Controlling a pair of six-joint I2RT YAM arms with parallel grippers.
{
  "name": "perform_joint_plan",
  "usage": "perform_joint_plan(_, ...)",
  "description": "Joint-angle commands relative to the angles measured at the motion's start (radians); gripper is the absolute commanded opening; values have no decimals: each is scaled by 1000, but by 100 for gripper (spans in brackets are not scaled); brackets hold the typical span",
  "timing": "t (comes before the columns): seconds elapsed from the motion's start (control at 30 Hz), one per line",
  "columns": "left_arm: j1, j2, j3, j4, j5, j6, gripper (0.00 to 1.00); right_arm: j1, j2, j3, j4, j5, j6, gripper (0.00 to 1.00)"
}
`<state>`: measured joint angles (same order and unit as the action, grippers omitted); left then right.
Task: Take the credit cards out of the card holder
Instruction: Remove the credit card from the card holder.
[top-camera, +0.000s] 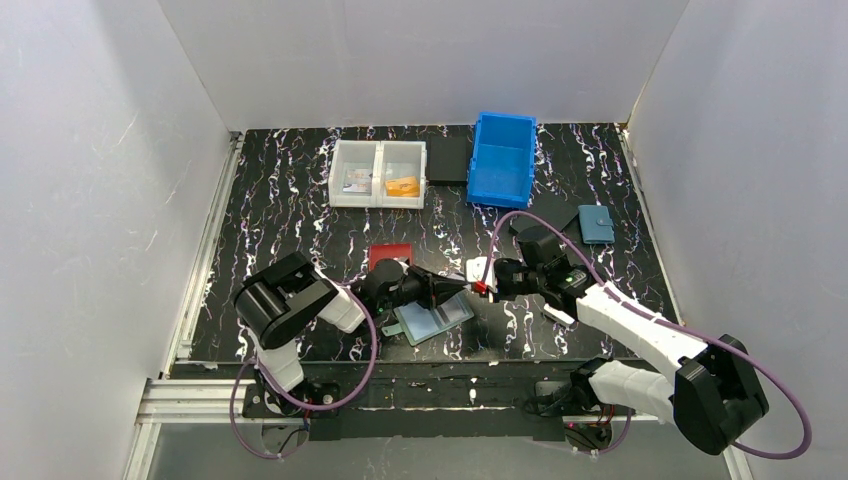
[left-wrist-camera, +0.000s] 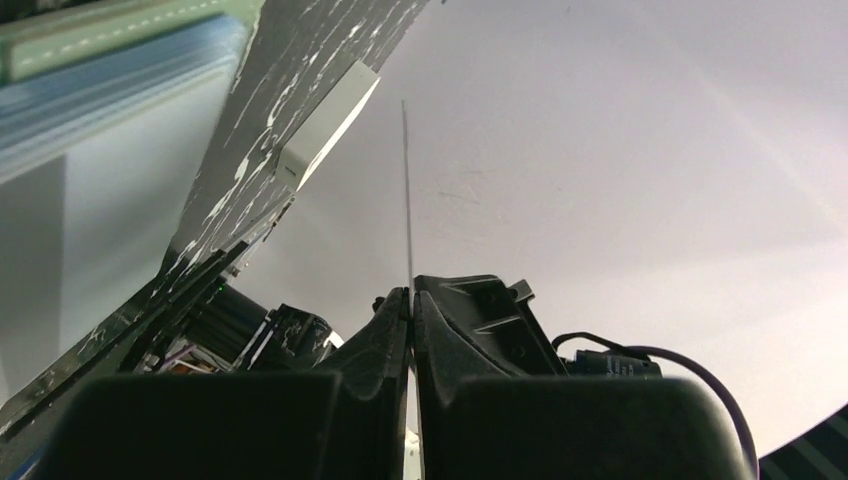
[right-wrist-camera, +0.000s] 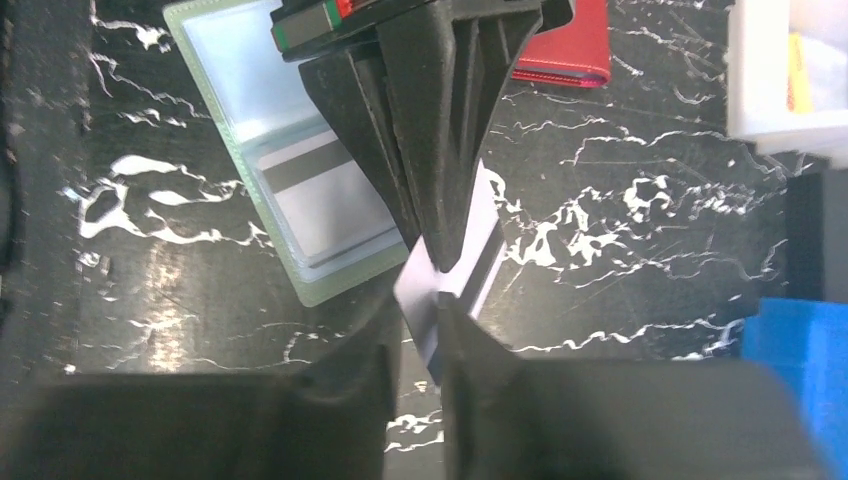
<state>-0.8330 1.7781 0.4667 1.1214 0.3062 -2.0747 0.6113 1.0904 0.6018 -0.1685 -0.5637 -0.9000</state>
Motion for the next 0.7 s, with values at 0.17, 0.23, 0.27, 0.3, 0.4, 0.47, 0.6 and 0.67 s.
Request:
perform_joint_plan(0.17, -19, 69, 2, 299, -27, -59, 2, 13, -9, 27, 5, 33, -3, 1)
perform_joint_plan(0.23, -18, 65, 5, 309, -24, -39, 14, 11, -11, 37, -4, 36, 6, 1)
perform_joint_plan(0.27, -19, 56, 4, 310, -27, -17, 19, 11, -11, 42, -9, 37, 10, 1)
perform_joint_plan(0.3, -18, 45, 0, 310, -31, 3, 25, 10, -9, 47, -16, 40, 12, 1)
perform_joint_plan(0.4, -16, 4, -20, 308, -47, 51, 43, -5, -13, 60, -37, 33, 17, 1)
perform_joint_plan(0.47, -12, -20, -39, 308, -55, 73, 49, -17, -19, 63, -44, 20, 25, 1)
perform_joint_plan(0.6, -4, -69, -85, 308, -67, 123, 50, -49, -21, 84, -65, -6, 52, 1)
perform_joint_plan(0.67, 2, -103, -114, 304, -75, 158, 50, -68, -15, 99, -76, -29, 91, 1)
